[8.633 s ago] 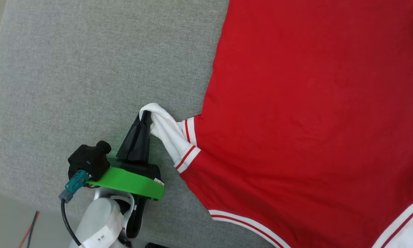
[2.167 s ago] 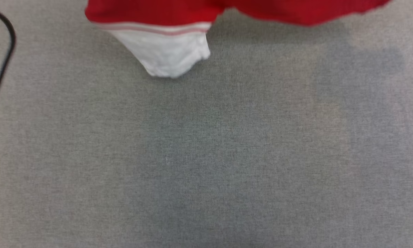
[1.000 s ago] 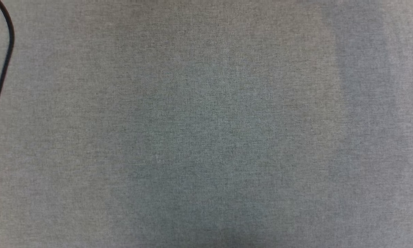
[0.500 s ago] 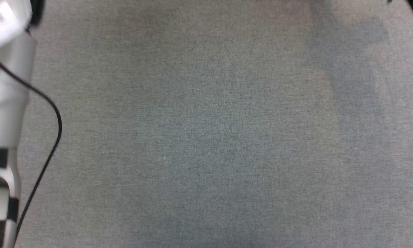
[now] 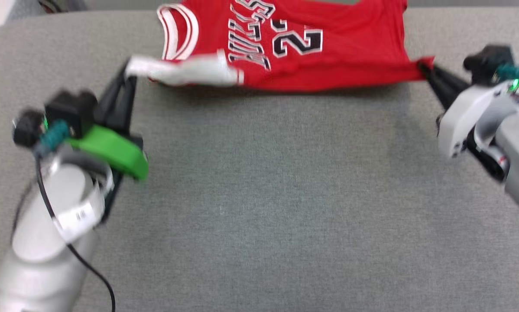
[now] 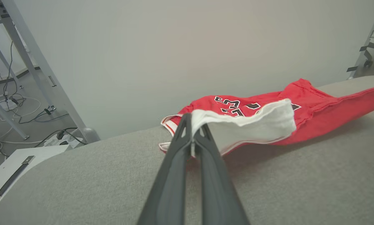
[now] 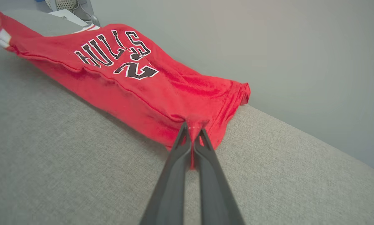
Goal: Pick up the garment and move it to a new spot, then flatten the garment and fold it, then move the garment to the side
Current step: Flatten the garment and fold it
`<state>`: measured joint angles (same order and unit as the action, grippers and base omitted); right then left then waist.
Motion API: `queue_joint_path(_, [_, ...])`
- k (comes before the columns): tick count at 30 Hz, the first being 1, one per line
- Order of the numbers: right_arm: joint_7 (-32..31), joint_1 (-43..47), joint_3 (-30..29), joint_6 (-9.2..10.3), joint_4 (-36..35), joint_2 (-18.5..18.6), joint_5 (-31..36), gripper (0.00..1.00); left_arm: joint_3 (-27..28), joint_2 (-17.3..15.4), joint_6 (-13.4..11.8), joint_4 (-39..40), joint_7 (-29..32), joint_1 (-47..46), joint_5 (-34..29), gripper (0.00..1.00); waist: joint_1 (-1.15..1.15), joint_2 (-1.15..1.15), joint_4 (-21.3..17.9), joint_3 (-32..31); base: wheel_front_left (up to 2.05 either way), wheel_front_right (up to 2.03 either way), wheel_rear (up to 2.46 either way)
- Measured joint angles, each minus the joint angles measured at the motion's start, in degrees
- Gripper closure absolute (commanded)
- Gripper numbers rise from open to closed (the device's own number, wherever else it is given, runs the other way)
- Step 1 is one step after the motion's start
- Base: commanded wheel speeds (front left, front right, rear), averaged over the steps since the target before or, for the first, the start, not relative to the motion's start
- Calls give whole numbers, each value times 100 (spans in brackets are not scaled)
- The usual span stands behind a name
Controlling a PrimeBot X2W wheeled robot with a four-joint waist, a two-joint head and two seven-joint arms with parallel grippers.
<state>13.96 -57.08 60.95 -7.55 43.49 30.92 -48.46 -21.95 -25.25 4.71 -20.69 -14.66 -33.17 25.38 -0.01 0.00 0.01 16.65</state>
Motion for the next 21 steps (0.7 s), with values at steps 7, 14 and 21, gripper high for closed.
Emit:
queue_joint_path(7, [42,1012,171,0,-385,275,-344,100,-30,-44,-79,349,0,1394,158,100,0,0,71,-573,0,0,0])
queue_joint_path(14, [45,2049,60,0,-733,538,-403,100,-43,-147,-247,710,1,2545,333,100,0,0,185,-1112,0,0,0])
queue_joint_path(21, [55,3024,-303,0,-1061,749,-269,100,-186,-151,-453,1166,153,3555,548,100,0,0,275,-1554,0,0,0])
